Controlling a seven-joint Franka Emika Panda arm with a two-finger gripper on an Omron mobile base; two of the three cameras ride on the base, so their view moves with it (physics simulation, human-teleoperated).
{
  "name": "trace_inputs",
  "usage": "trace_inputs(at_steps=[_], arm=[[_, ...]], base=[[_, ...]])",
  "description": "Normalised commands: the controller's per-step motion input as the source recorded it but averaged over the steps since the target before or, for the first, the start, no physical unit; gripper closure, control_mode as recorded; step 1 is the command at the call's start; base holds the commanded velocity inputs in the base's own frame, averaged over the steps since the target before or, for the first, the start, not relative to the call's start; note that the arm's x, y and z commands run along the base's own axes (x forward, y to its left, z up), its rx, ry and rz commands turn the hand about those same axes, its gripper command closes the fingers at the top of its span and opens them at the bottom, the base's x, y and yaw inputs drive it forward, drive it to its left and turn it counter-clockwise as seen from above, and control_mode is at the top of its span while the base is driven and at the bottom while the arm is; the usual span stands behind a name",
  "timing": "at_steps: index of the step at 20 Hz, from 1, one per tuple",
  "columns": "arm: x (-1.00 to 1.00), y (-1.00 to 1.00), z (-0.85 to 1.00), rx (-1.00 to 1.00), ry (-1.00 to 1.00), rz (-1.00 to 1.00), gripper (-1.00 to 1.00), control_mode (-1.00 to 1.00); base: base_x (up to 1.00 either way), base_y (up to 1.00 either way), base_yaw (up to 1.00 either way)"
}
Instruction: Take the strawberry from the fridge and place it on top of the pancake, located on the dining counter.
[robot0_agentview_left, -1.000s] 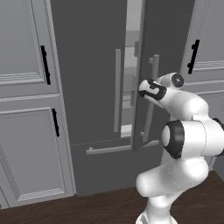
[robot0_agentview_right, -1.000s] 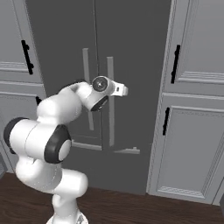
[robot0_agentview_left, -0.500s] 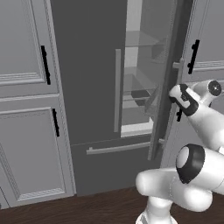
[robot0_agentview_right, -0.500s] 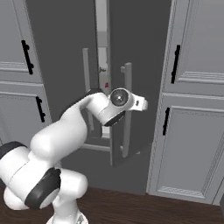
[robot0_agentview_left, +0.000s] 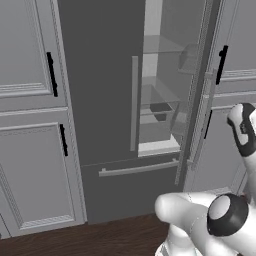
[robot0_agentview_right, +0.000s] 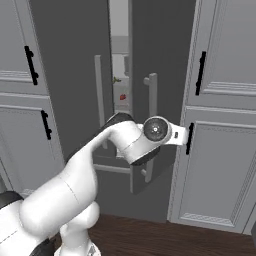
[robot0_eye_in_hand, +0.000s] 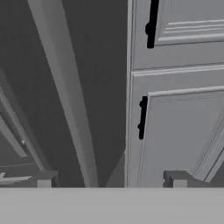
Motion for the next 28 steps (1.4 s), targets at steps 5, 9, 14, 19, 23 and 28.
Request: trace_inputs(at_steps=[5,9,14,19,23,28], arm=[[-0.23,0.93,0.58,-0.47,0.38,0.17,-1.0,-1.0],[-0.28,1.0,0.59,-0.56,0.38,0.28,-1.0,-1.0],[-0.35,0.89,0.12,-0.56,0.44,0.45,-1.0,-1.0],[0.02,0.59,0.0,-0.48,0.41,0.45,-1.0,-1.0],[0.57,0.04,0.0,-0.36,0.38,0.36,-1.0,-1.0],[0.79,0.0,0.06,-0.3,0.42,0.29,-1.0,-1.0]], base=[[0.0,0.0,0.0],[0.0,0.0,0.0],[0.0,0.0,0.0],[0.0,0.0,0.0],[0.0,0.0,0.0],[0.0,0.0,0.0]])
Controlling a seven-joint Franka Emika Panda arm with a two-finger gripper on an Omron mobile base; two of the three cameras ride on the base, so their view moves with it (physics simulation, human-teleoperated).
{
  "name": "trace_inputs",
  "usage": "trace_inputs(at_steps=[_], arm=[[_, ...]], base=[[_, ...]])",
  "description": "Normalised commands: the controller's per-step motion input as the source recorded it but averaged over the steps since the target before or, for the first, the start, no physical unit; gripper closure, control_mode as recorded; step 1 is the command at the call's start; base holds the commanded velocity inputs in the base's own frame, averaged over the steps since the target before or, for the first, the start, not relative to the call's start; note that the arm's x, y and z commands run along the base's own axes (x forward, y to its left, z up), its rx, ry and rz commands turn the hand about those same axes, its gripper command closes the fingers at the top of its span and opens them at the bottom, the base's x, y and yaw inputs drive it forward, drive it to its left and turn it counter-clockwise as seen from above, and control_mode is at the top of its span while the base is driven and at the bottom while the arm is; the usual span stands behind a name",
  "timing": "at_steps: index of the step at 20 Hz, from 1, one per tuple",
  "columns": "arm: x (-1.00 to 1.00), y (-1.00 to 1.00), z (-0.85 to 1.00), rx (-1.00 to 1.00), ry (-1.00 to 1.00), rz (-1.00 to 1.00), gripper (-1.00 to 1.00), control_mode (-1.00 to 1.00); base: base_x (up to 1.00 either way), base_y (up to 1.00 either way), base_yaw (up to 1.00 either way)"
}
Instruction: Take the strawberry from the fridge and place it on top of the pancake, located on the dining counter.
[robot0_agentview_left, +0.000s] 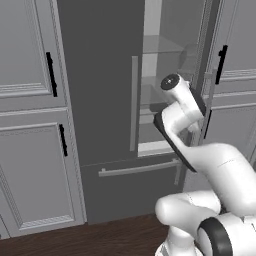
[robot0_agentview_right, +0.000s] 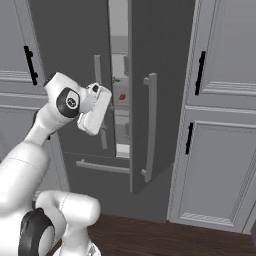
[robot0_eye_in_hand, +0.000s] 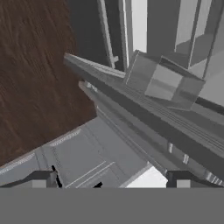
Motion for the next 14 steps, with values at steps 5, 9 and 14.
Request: trace_inputs(at_steps=[5,9,14], arm=[[0.74,0.08,0.06,-0.26,0.41,0.13,-1.0,-1.0],[0.56,-0.31,0.0,-0.22,0.11,0.0,-1.0,-1.0],[0.44,-0.49,-0.16,-0.16,0.03,0.0,-1.0,-1.0]], base=[[0.0,0.0,0.0],[0.0,0.0,0.0],[0.0,0.0,0.0]])
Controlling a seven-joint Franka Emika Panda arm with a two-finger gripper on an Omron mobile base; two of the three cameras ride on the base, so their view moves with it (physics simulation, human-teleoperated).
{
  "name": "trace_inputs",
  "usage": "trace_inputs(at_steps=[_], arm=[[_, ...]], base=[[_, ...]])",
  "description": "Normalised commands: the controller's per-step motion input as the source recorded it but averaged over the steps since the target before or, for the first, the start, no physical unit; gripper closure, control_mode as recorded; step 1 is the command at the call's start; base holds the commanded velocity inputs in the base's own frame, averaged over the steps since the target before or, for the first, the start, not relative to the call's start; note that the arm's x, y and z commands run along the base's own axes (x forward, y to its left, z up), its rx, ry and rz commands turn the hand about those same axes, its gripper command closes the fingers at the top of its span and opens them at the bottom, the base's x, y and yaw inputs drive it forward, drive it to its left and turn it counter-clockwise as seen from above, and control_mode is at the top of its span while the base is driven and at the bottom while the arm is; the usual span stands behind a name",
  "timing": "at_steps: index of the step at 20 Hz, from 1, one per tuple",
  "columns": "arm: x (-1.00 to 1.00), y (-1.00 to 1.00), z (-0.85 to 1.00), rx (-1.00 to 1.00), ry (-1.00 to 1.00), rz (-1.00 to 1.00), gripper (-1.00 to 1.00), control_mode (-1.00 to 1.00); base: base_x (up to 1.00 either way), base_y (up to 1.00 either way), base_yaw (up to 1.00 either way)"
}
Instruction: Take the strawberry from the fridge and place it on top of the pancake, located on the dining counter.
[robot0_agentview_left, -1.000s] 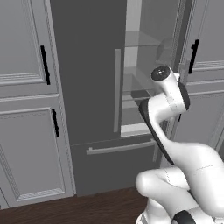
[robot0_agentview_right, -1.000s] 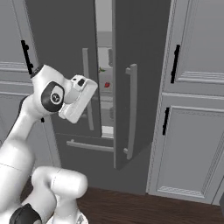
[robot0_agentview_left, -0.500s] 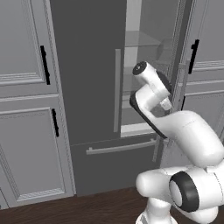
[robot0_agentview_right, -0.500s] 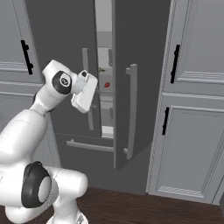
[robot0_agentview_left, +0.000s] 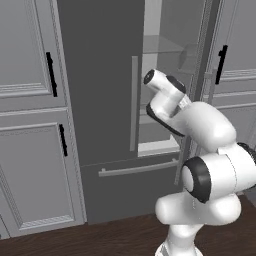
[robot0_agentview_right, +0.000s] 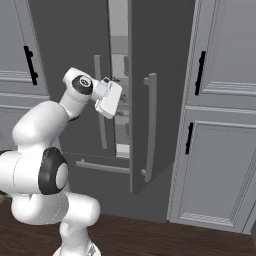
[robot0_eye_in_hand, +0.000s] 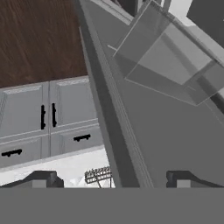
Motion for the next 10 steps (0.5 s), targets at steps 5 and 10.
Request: trace_inputs(at_steps=[5,10], arm=[[0.39,-0.3,-0.26,-0.04,0.01,0.03,-1.0,-1.0],[0.33,-0.11,-0.3,-0.02,0.0,0.07,-1.0,-1.0]], base=[[0.0,0.0,0.0],[0.0,0.0,0.0]])
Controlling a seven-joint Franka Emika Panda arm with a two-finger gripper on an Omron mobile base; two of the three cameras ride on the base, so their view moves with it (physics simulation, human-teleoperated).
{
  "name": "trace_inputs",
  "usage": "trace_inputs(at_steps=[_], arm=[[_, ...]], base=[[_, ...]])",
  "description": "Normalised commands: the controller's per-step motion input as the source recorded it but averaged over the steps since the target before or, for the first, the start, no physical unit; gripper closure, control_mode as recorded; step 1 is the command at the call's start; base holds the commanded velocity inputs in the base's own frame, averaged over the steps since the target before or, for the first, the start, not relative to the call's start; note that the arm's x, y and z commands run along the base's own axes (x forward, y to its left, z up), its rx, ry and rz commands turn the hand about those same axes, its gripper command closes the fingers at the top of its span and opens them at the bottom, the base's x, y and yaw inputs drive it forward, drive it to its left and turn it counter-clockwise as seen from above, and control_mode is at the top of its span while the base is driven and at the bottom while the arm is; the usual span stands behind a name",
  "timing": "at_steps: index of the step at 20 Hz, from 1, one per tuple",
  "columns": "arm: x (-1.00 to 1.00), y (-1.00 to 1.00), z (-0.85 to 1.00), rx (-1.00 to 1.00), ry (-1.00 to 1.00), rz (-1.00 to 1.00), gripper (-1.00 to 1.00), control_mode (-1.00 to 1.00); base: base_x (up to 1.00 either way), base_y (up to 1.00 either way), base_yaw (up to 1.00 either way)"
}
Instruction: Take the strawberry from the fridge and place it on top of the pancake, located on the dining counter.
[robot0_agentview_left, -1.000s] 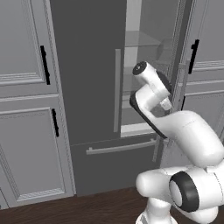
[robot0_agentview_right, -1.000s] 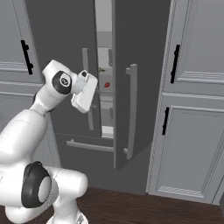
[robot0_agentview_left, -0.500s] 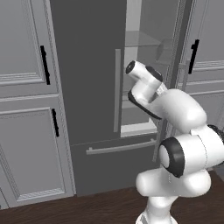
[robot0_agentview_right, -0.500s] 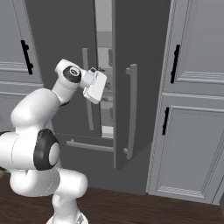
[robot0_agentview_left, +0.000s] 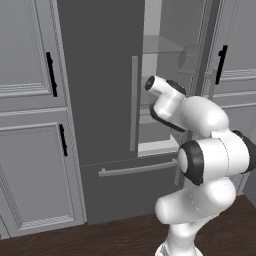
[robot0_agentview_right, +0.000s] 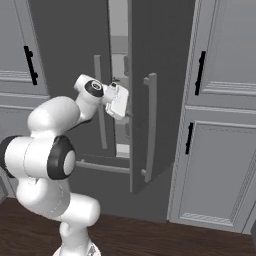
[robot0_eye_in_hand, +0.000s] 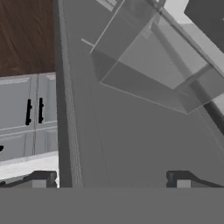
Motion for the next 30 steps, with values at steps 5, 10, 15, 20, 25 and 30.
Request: trace_inputs(at_steps=[5,10,15,20,25,30], arm=[[0.0,-0.31,-0.19,-0.02,0.0,0.0,-1.0,-1.0],[-0.04,-0.57,-0.03,-0.01,0.0,0.0,-1.0,-1.0],[-0.18,-0.81,0.0,0.0,0.0,0.0,-1.0,-1.0],[-0.16,-0.99,0.0,0.0,0.05,0.0,-1.0,-1.0],[-0.05,-0.85,-0.1,0.0,0.07,0.0,-1.0,-1.0],[-0.04,-0.06,-0.03,0.01,0.07,0.01,-1.0,-1.0]], base=[[0.0,0.0,0.0],[0.0,0.0,0.0],[0.0,0.0,0.0],[0.0,0.0,0.0],[0.0,0.0,0.0],[0.0,0.0,0.0]])
